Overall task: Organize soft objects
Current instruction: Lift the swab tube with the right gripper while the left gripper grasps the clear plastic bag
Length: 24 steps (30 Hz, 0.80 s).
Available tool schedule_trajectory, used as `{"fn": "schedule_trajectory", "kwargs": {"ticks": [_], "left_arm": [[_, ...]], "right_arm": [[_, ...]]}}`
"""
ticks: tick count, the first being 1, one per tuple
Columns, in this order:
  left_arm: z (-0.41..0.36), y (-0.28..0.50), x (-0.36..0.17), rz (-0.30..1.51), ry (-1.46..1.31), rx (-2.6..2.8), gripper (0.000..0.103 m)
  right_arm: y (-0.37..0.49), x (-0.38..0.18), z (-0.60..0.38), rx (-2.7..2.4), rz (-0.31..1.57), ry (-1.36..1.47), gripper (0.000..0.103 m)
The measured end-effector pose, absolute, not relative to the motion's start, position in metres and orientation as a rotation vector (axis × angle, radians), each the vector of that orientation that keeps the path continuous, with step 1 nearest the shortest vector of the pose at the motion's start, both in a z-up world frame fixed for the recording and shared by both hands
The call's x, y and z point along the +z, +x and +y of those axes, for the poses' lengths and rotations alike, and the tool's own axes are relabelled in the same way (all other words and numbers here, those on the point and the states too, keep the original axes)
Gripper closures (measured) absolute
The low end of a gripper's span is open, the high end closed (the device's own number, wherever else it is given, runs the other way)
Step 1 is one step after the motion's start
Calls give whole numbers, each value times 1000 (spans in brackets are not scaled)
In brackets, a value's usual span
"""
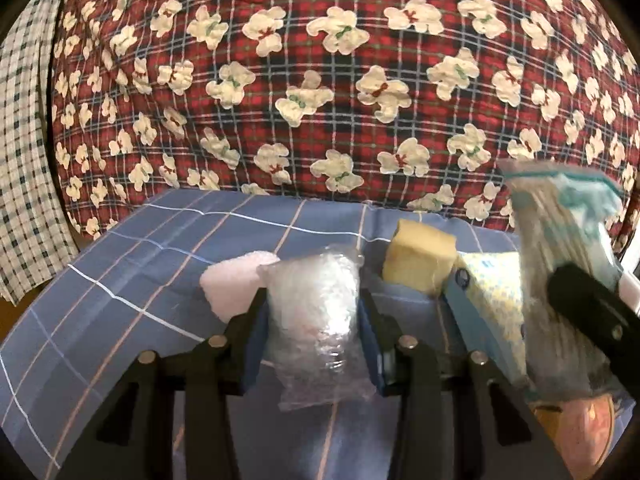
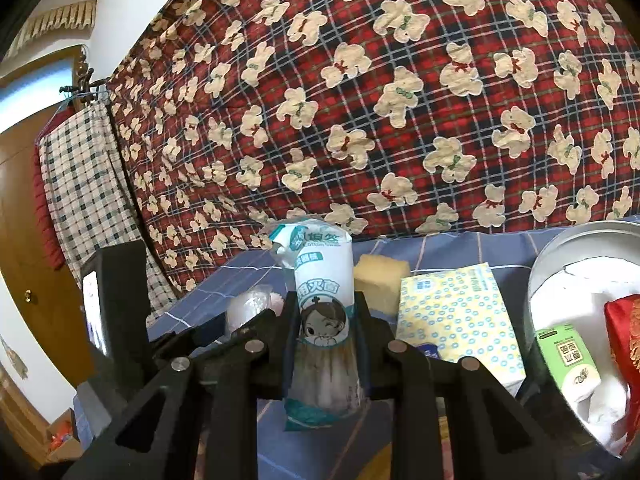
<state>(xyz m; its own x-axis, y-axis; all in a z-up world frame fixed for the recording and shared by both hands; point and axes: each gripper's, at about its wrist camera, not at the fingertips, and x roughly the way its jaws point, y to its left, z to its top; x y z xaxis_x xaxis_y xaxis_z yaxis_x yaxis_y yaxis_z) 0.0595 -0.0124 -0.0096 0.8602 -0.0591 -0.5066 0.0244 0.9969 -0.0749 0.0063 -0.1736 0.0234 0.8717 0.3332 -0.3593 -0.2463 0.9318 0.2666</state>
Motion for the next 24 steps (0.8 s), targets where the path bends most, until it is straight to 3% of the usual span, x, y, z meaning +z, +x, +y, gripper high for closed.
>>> {"fn": "schedule_trajectory", "kwargs": {"ticks": [24], "left_arm": [[-19, 19, 1, 401, -18, -33, 61]], "right_arm": [[-28, 20, -174, 226, 347, 152, 76]]}}
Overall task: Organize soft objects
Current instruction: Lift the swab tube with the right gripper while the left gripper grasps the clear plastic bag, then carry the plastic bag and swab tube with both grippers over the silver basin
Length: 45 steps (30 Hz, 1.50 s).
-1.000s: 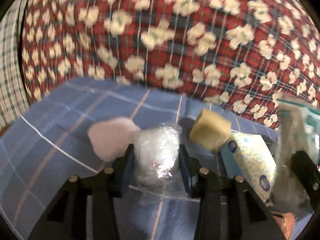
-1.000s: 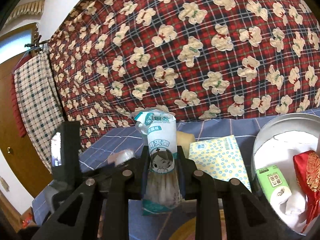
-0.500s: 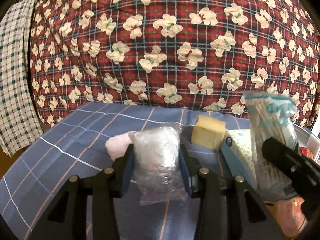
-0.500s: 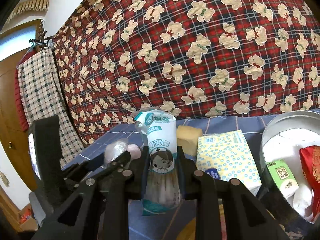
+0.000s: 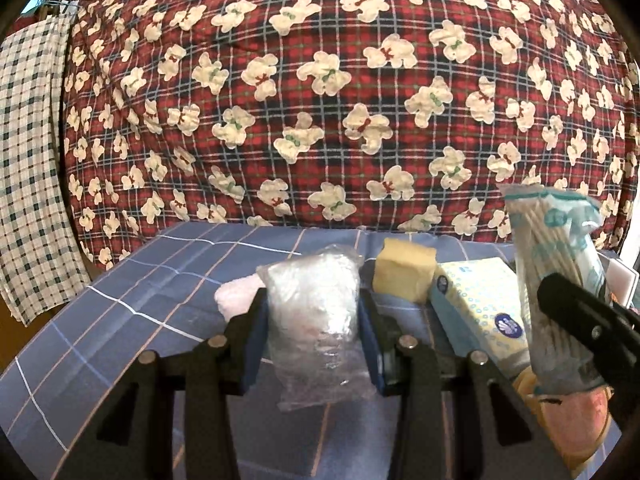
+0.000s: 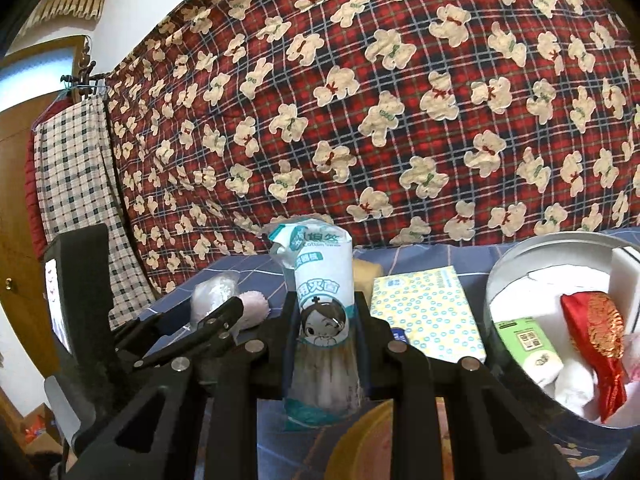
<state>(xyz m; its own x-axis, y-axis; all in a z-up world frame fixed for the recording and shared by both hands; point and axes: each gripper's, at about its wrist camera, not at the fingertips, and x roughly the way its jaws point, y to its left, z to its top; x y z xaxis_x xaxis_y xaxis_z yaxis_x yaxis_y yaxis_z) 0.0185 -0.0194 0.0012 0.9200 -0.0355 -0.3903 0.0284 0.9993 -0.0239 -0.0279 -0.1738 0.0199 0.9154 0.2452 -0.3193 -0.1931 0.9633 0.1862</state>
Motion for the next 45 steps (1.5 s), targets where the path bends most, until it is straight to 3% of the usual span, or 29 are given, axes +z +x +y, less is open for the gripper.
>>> {"fn": "schedule_trajectory", "kwargs": {"ticks": [45], "left_arm": [[-63, -24, 6, 388, -23, -120, 61]], "right_arm": [[-89, 31, -191, 111, 183, 8, 76]]}}
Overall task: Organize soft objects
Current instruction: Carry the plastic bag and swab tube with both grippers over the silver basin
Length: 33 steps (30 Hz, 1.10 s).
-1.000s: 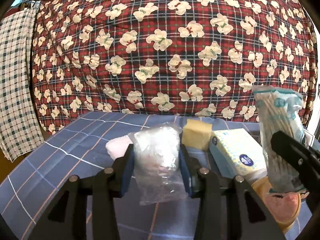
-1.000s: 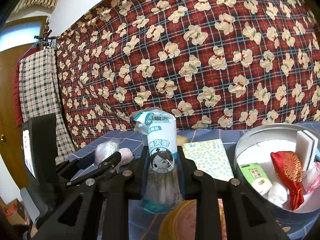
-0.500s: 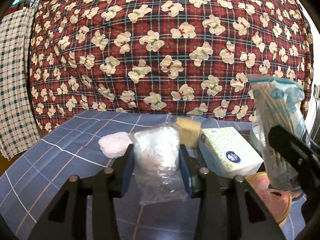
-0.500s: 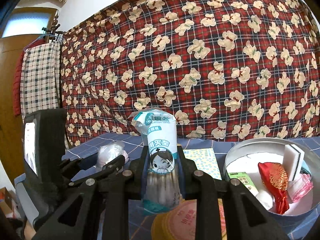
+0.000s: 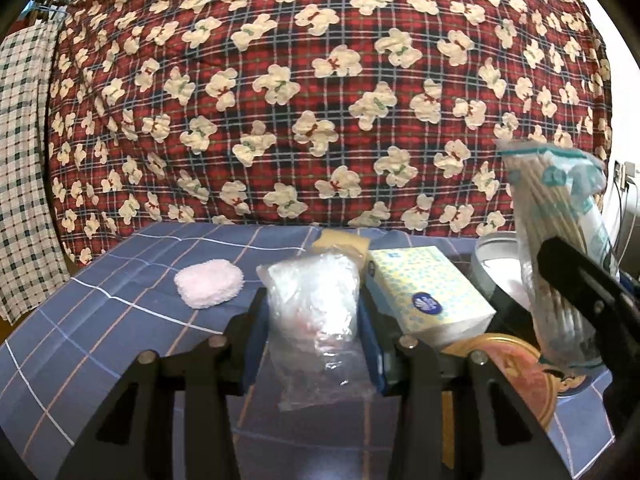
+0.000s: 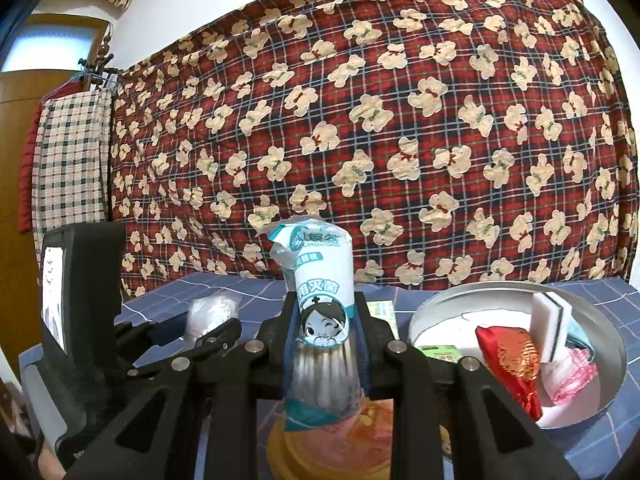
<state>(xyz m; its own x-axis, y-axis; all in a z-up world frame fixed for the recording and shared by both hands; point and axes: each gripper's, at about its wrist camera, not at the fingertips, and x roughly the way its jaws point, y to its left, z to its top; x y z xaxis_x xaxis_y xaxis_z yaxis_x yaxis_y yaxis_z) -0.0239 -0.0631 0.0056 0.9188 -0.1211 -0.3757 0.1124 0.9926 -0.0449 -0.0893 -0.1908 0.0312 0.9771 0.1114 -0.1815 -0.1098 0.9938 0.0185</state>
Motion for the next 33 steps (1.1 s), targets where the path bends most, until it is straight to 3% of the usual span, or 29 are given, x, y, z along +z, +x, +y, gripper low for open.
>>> {"fn": "schedule_trajectory", "kwargs": {"ticks": [33], "left_arm": [[-103, -42, 9, 399, -37, -218, 61]], "right_arm": [[-115, 34, -239, -2, 128, -14, 76]]}}
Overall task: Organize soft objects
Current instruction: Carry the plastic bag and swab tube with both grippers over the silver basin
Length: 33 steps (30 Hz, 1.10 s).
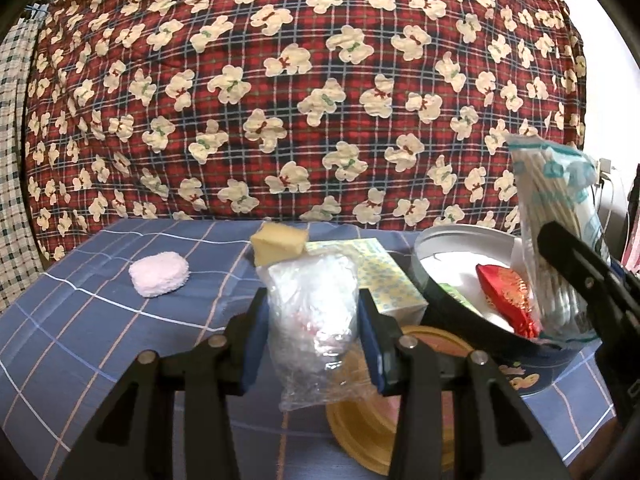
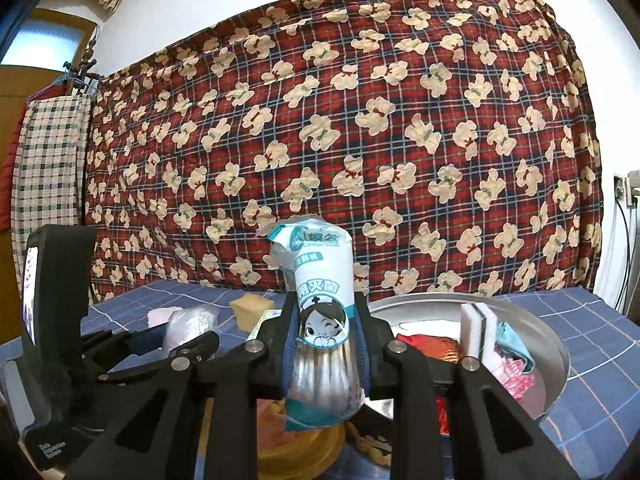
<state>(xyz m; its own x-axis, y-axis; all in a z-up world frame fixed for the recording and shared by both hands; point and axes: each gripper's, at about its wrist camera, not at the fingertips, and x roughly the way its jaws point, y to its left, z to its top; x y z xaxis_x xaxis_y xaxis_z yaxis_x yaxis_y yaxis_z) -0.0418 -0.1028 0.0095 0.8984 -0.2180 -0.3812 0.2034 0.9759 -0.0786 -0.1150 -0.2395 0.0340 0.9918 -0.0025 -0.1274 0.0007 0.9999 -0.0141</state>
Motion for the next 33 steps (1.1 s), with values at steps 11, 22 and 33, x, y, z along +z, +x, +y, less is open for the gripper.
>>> {"fn": "schedule_trajectory", "kwargs": {"ticks": [11, 22, 33], "left_arm": [[-124, -48, 10, 395, -27, -252, 61], [-139, -52, 16, 382, -26, -289, 61], [-159, -54, 26, 367, -24, -349, 61]], "right_arm": [[-122, 36, -261, -33, 115, -3, 76], [-128, 37, -279, -64, 110, 14, 76], [-131, 39, -292, -90, 104, 21, 76]]}}
